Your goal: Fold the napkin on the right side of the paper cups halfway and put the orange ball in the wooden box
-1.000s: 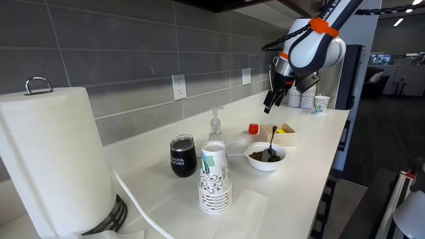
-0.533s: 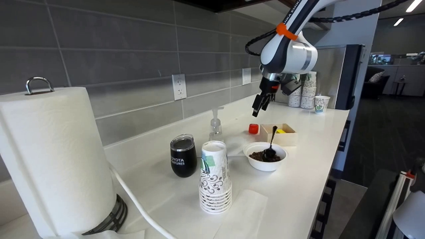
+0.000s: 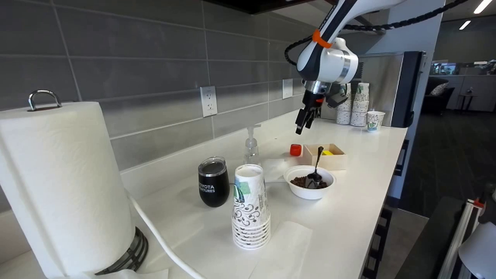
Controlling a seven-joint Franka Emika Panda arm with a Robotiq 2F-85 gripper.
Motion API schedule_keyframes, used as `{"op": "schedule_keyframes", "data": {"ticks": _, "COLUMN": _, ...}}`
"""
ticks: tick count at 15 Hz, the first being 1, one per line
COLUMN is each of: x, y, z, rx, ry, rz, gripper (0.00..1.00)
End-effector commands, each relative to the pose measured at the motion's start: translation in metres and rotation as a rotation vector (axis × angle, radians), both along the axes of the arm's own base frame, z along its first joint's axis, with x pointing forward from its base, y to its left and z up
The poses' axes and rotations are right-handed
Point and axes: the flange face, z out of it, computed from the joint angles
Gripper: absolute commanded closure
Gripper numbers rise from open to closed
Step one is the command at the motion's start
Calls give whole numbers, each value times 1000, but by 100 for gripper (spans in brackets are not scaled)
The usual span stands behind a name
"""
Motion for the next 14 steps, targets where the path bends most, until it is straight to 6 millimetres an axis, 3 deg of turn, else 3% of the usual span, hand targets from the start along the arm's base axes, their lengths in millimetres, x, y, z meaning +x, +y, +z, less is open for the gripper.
{"op": "schedule_keyframes", "data": {"ticks": 1, "x": 1, "y": 0, "z": 0, "rx": -1, "ry": 2, "rz": 1, "gripper": 0}}
{"op": "schedule_keyframes", "data": {"ticks": 7, "x": 2, "y": -2, "z": -15, "rx": 38, "ry": 12, "rz": -56, "gripper": 0}}
{"op": "schedule_keyframes", "data": {"ticks": 13, "x": 0, "y": -22, "z": -31, "rx": 43, "ry": -5, "rz": -136, "gripper": 0}}
{"op": "schedule_keyframes", "data": {"ticks": 14, "x": 19, "y": -26, "z": -33, "rx": 48, "ry": -5, "rz": -140, "gripper": 0}}
